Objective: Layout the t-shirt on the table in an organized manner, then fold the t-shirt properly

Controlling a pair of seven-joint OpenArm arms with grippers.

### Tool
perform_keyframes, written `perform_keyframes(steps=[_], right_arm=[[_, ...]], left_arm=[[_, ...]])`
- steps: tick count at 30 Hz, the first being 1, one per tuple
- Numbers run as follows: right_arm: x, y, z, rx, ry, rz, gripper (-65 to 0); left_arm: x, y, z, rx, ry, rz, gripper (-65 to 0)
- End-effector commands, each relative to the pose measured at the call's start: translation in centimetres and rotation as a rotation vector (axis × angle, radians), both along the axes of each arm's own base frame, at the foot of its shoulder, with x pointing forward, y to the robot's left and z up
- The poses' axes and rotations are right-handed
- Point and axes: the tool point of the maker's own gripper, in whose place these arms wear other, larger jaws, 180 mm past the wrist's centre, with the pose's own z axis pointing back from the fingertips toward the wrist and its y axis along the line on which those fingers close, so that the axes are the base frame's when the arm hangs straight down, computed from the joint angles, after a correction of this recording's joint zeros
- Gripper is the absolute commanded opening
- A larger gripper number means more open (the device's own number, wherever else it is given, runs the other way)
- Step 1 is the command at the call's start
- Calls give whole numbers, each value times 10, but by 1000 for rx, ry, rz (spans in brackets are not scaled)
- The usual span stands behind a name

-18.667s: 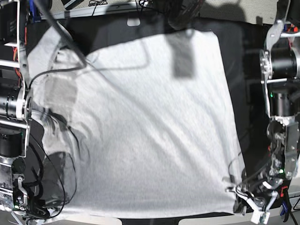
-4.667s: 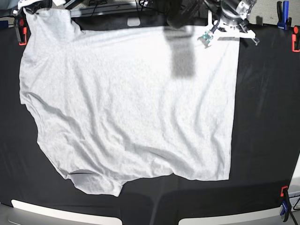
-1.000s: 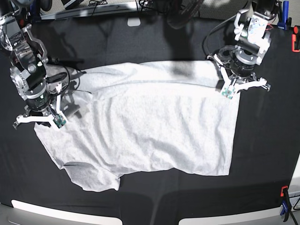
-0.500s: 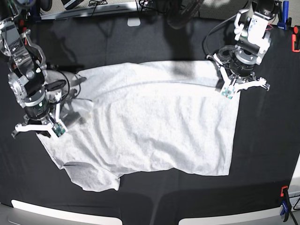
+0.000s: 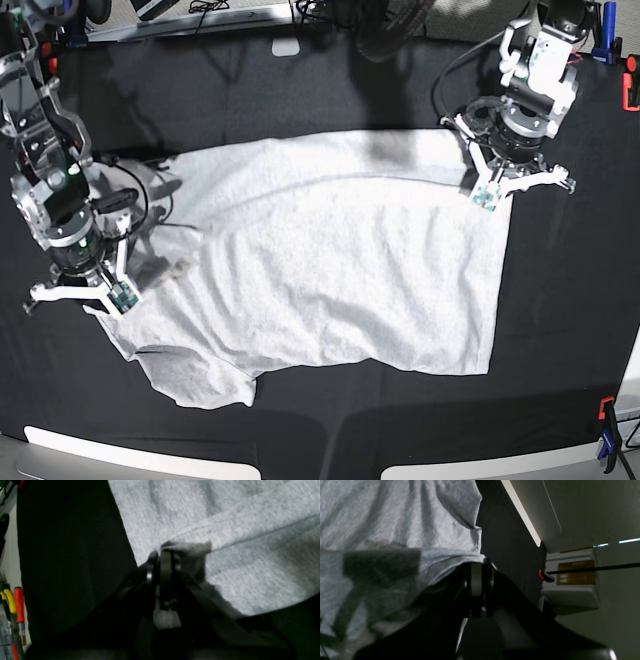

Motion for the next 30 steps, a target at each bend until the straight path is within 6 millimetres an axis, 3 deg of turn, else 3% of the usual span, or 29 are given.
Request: perform_keyframes(steps=[1,6,12,18,23,30], right_arm=[[8,-5,17,-20,-53,1,-650],[9,-12,9,-19,-41,-6,-650],[8,-30,-15,-1,15,-70,-650],[11,-2,-34,107,13,-60,-650],[14,17,-38,182,-11,-85,-650],[19,13,-29,131,-86,-121,-650]], left_arm=[[6,2,10,2,-39,3,-650],[6,3,9,5,-31,7,-650],[6,3,9,6,-32,7,-650],[6,3,9,10,-36,6,-650],[10,11,14,97,-68,-1,-650],[9,9,12,67,-57,1,-650]])
